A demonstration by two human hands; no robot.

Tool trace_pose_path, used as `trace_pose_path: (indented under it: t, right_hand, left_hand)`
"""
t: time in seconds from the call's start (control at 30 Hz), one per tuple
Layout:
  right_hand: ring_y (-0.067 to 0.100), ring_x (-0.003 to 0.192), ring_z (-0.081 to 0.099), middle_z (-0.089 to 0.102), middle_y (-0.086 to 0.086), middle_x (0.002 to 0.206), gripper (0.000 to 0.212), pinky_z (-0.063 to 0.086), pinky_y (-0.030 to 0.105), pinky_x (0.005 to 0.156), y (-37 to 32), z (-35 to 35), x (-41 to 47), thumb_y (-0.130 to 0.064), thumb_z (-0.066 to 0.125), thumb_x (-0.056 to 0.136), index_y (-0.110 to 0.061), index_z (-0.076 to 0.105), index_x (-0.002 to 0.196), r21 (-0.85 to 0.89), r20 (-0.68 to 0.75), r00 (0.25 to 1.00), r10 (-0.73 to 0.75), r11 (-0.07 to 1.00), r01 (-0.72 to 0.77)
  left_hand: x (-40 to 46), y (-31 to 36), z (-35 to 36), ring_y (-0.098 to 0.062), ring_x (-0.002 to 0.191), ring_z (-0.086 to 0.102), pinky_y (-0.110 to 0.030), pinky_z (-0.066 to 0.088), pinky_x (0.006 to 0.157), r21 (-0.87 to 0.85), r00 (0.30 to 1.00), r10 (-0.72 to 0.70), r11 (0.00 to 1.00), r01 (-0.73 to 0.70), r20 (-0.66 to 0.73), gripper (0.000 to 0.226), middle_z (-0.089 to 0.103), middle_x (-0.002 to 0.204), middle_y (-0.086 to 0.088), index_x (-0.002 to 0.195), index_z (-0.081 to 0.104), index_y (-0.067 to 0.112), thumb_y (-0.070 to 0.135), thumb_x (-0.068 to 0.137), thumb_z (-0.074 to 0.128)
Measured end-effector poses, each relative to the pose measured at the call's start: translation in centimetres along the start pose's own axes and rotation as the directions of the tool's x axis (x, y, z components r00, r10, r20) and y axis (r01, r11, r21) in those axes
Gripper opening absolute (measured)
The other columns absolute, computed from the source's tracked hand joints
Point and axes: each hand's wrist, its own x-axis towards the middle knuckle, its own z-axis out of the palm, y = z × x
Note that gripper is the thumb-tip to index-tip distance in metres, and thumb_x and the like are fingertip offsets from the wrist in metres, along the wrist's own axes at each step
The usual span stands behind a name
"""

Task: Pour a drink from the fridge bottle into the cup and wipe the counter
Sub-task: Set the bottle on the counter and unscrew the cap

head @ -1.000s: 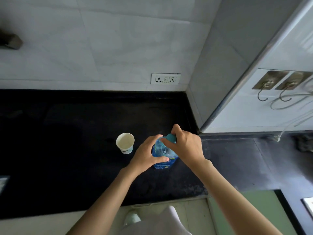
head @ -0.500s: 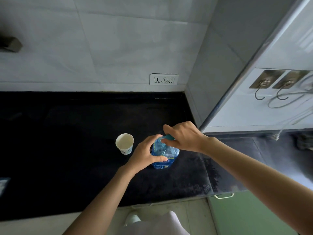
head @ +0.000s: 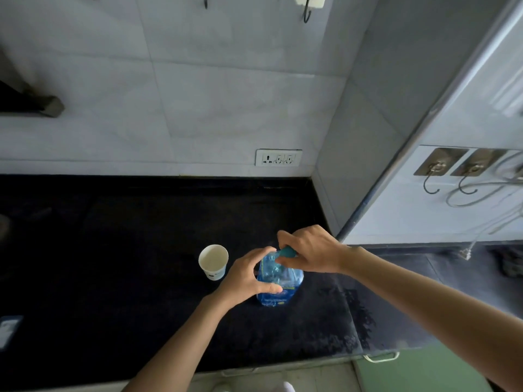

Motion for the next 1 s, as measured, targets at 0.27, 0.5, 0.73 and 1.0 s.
trace_pose_path:
  t: [0.27, 0.5, 0.73, 1.0]
  right_hand:
    - [0.019, 0.039, 0.042, 0.043, -0.005, 0.047, 0.038, 0.036, 0.029, 0.042, -0.7, 0.3, 0.4, -0.051, 0.039, 0.081, -0.016, 0.049, 0.088, 0.003, -0.045, 0.994, 0.099, 0.995, -0.099]
    - [0.015, 0.054, 0.045, 0.051, -0.01, 0.062, 0.043, 0.03, 0.028, 0.052, -5.6, 1.5, 0.2, -0.062, 0.056, 0.082, -0.023, 0.039, 0.084, 0.215, -0.049, 0.613, 0.789, 0.608, -0.765]
    - [0.01, 0.049, 0.05, 0.054, -0.009, 0.057, 0.035, 0.027, 0.018, 0.045, -6.5, 3.7, 0.0, -0.05, 0.064, 0.079, -0.024, 0.04, 0.076, 0.438, -0.205, 0.542, 0.815, 0.572, -0.694]
    - [0.009, 0.034, 0.039, 0.04, -0.01, 0.043, 0.033, 0.037, 0.027, 0.035, -2.5, 3.7, -0.1, -0.047, 0.057, 0.07, -0.016, 0.045, 0.068, 0.442, -0.311, 0.825, 0.472, 0.84, -0.314]
  left_hand:
    - [-0.1, 0.1, 0.1, 0.008, 0.12, 0.046, -0.036, 0.045, 0.103, -0.019, 0.999, -0.023, 1.0, 0.022, -0.028, 0.078, 0.049, 0.129, 0.026, 0.127, 0.046, 0.049, 0.043, 0.06, 0.084]
    - [-0.1, -0.1, 0.4, 0.001, 0.126, 0.045, -0.038, 0.044, 0.104, -0.035, 0.998, -0.056, 0.998, 0.055, -0.022, 0.085, 0.045, 0.137, 0.023, 0.136, 0.042, 0.042, 0.05, 0.06, 0.081]
    - [-0.3, -0.2, 0.2, 0.004, 0.126, 0.045, -0.031, 0.046, 0.103, -0.097, 0.996, -0.086, 0.992, 0.085, -0.008, 0.087, 0.045, 0.14, 0.024, 0.136, 0.042, 0.045, 0.044, 0.061, 0.085]
    - [-0.5, 0.3, 0.1, 0.004, 0.12, 0.052, -0.021, 0.049, 0.095, -0.156, 0.998, -0.058, 0.986, 0.051, -0.038, 0.079, 0.053, 0.134, 0.017, 0.13, 0.049, 0.043, 0.025, 0.064, 0.088]
